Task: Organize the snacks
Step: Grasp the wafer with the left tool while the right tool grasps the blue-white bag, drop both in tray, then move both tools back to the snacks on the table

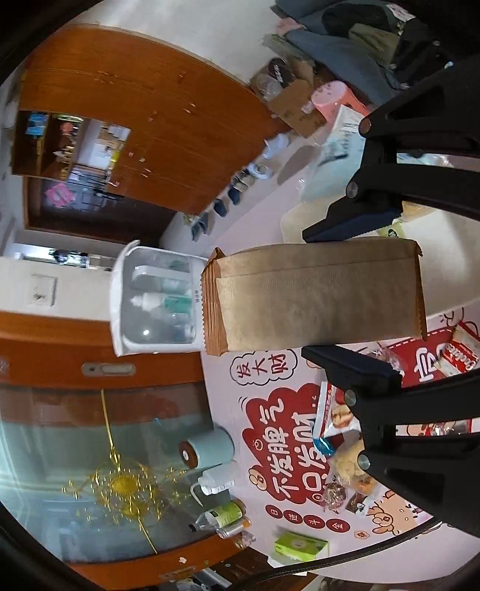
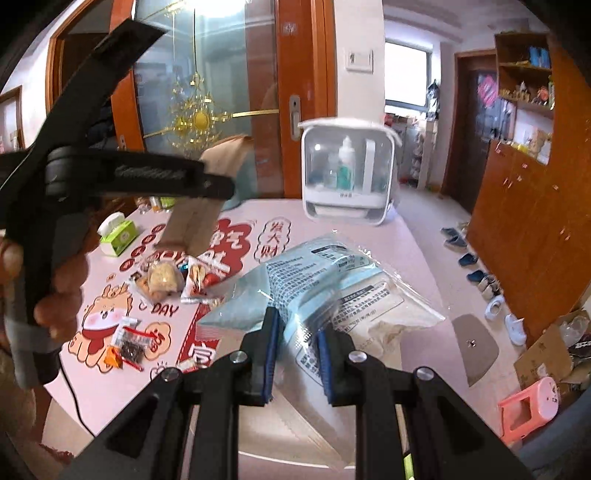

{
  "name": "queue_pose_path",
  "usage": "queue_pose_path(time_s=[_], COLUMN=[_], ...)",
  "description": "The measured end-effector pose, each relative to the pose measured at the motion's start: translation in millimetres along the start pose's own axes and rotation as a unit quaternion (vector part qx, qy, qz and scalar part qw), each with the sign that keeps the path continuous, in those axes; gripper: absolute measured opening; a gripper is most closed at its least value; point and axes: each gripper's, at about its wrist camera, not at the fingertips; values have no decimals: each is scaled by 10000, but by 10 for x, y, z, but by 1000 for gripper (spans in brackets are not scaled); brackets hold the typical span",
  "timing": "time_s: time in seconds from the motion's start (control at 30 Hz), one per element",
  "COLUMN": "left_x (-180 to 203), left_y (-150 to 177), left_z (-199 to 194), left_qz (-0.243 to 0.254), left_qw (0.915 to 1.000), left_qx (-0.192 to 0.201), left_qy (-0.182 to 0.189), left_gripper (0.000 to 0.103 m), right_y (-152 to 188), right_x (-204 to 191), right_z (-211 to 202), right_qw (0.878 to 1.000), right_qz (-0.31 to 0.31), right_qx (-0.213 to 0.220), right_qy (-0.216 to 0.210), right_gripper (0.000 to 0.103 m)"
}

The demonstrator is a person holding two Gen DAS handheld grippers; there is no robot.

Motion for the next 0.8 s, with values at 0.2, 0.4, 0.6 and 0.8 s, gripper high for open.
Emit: queue_pose_path(time_s=[0.2,0.4,0.6,0.8], left_x=[253,246,84,-131], left_y=[-122,-15,178,409], left_z=[393,425,282,137], left_qz=[166,119,-49,-238], left_qw=[9996,9997,9995,9985], left_qx=[-234,-218,-141,-188], left_qy=[36,-45,-272,-456], left_gripper=[90,98,98,98], right_y=[72,82,77,68], right_x=[101,151,185,134], right_z=[295,405,383,380], right_qw=[9985,9982,9975,9971], right_qz=[-32,-57,45,87], right_qx=[-416,-473,-452,-479], right_qy=[-352,-374,-537,-590], right_gripper=[36,61,61,61])
Point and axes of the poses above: each gripper's, at about its wrist camera, not at the fingertips, and z roughly the way its jaws point, x to its right, y to its underside, and after that the axes turned 13 degrees about -x, right-handed
